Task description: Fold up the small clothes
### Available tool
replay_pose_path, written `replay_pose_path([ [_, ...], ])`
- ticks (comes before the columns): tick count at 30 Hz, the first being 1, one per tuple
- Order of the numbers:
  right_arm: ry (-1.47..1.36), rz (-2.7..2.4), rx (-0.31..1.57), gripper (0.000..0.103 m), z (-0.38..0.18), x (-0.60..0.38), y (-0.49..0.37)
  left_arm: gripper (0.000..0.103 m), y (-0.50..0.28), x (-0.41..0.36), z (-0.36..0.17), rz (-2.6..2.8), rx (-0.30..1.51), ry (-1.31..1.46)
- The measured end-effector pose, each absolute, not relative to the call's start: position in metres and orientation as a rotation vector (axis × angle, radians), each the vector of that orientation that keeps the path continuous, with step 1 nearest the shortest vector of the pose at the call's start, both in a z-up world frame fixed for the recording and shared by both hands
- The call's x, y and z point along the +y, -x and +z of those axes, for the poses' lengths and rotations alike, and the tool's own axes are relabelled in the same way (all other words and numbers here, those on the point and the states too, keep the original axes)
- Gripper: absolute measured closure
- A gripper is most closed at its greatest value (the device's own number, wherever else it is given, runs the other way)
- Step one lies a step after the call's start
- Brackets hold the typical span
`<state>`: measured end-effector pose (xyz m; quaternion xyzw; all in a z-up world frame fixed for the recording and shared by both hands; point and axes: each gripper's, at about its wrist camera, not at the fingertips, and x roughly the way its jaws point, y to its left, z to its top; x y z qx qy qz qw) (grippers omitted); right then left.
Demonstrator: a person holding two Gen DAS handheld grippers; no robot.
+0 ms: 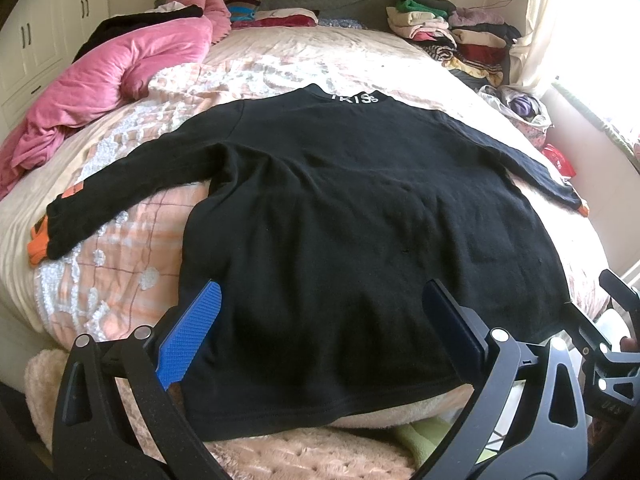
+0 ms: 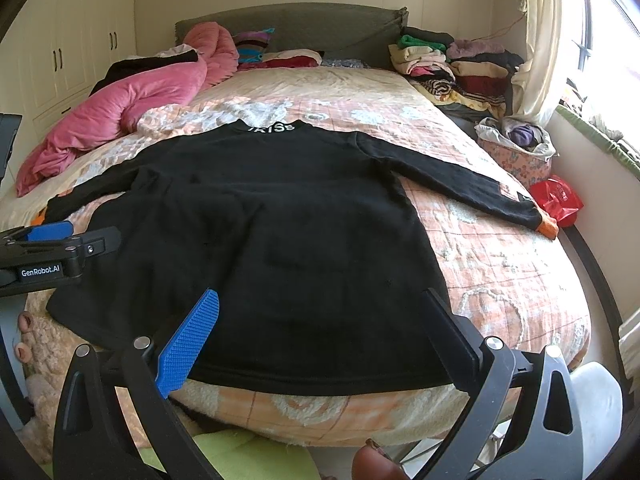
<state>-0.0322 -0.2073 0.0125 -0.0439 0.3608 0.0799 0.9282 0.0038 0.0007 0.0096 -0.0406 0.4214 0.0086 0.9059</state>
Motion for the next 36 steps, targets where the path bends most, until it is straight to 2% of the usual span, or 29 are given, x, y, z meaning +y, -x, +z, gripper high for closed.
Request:
replay_pose_path([
  [36,0.067,0.213,0.728,0.004,0.013,-0.198,0.023,0.008,-0.002,0.0,0.015,0.029,0.865,0.078],
])
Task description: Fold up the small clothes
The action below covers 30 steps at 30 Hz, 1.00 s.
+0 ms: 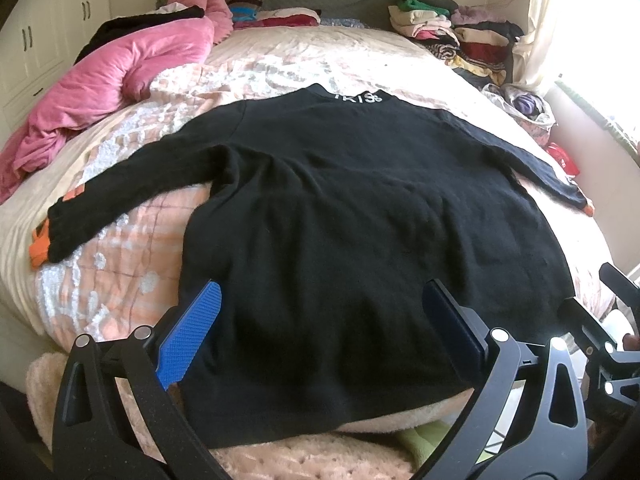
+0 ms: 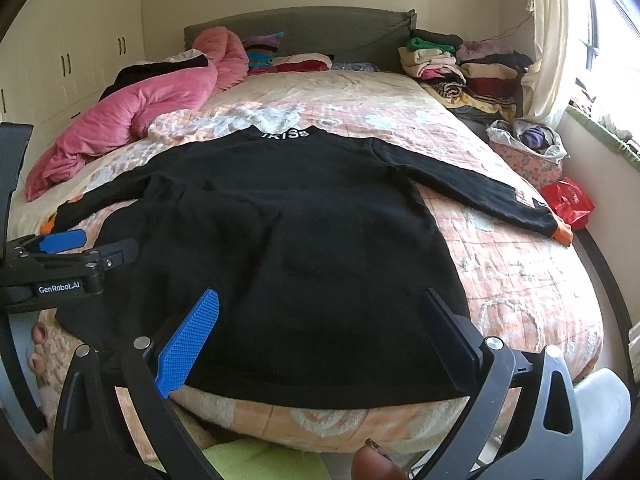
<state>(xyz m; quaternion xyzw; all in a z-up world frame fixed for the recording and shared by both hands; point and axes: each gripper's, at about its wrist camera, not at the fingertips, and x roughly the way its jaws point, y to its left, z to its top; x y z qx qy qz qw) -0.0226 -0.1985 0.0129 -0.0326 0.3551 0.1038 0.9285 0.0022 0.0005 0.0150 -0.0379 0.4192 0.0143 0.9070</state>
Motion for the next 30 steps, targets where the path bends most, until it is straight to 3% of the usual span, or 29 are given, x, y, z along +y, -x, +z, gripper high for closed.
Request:
replay_pose_path([
  [30,-0.01,0.209,0.721,0.004,0.021,-0.209,-0.049,0.008,-0.071,0.004,0.036,0.031,0.882,0.05],
])
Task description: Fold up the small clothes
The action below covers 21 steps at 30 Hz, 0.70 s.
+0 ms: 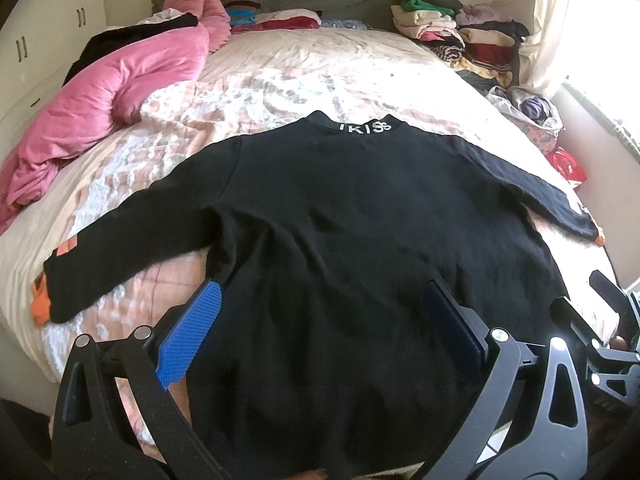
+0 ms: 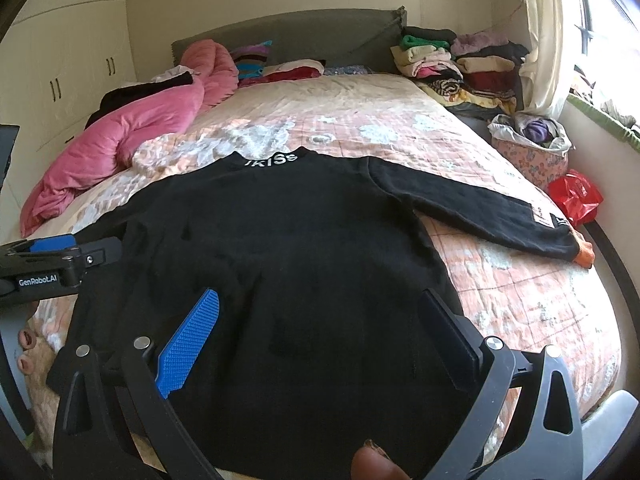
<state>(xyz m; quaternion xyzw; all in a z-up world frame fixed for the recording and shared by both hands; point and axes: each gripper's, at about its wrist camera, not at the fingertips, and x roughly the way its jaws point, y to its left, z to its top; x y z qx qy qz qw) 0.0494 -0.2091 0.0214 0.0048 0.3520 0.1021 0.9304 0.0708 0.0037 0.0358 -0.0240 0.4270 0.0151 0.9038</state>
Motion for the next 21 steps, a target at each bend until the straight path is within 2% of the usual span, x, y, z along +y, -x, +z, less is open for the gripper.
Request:
replay_pose_path([
  [21,-0.106,0.036,0.719,0.004,0.046,-0.259,-0.127,0.008,-0.146,-0.006,0.053,0.014,0.902,0.038],
])
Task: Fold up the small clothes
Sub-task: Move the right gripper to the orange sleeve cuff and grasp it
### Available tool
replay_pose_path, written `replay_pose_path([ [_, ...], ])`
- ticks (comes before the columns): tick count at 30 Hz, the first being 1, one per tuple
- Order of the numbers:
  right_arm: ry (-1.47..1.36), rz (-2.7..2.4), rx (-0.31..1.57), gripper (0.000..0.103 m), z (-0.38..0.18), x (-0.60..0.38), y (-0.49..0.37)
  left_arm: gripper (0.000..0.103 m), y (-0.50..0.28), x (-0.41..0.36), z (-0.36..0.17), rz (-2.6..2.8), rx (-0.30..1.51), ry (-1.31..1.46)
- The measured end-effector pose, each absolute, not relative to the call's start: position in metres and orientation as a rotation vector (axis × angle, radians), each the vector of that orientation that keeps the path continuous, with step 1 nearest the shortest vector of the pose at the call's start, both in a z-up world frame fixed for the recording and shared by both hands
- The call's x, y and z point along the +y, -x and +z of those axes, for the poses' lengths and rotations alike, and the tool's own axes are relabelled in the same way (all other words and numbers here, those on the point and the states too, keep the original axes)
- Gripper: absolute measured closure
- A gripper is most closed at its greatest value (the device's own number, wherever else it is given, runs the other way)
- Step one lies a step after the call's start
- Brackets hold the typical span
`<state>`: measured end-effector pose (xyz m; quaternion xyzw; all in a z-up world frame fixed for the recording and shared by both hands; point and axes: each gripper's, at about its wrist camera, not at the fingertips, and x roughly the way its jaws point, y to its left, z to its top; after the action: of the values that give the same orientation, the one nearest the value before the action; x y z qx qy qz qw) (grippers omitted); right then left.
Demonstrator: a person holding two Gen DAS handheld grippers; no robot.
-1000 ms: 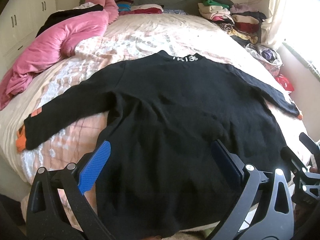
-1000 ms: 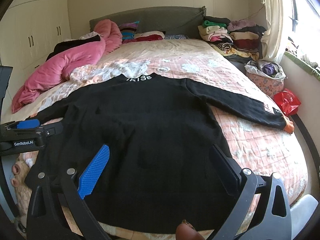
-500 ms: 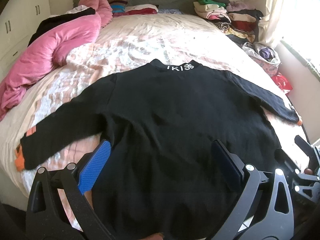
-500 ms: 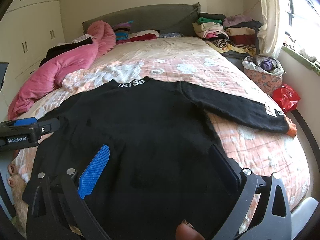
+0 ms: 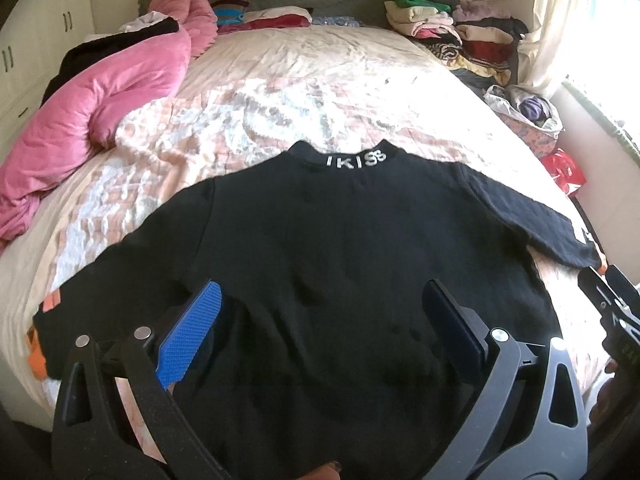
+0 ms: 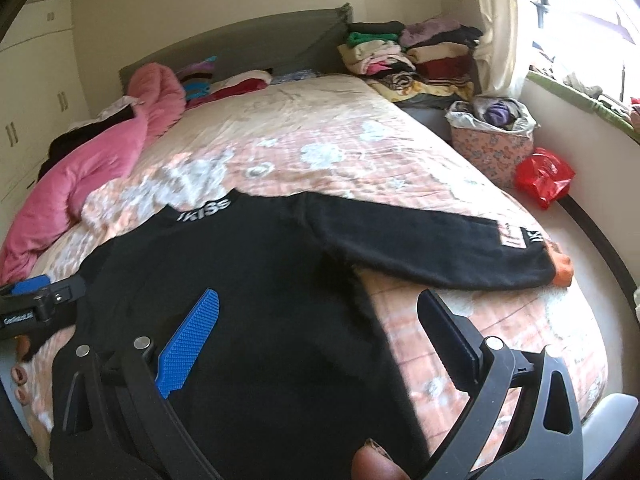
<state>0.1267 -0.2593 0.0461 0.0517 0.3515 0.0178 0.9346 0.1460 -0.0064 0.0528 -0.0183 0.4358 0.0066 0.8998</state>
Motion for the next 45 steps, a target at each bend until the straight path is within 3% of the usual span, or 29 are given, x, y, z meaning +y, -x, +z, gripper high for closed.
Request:
replay_pose_path([
  [18,-0.248,-0.132,0.709,0.004,0.052,-0.335,-0.174,0.008,-0.221,-0.027,0.071,0.063,0.852,0.068],
  [31,-0.462,-0.314,0.779,0.004,0.018,-0.429,-0.181,0.008,-0.245,-0.041,0.045,0.008,0.835,0.095],
  [45,-0.686,-0.499,0.813,0.004,-0.036,-0.518,-0.179,0.008,-0.25,-0.051,-0.018,-0.061,0.926,0.069],
])
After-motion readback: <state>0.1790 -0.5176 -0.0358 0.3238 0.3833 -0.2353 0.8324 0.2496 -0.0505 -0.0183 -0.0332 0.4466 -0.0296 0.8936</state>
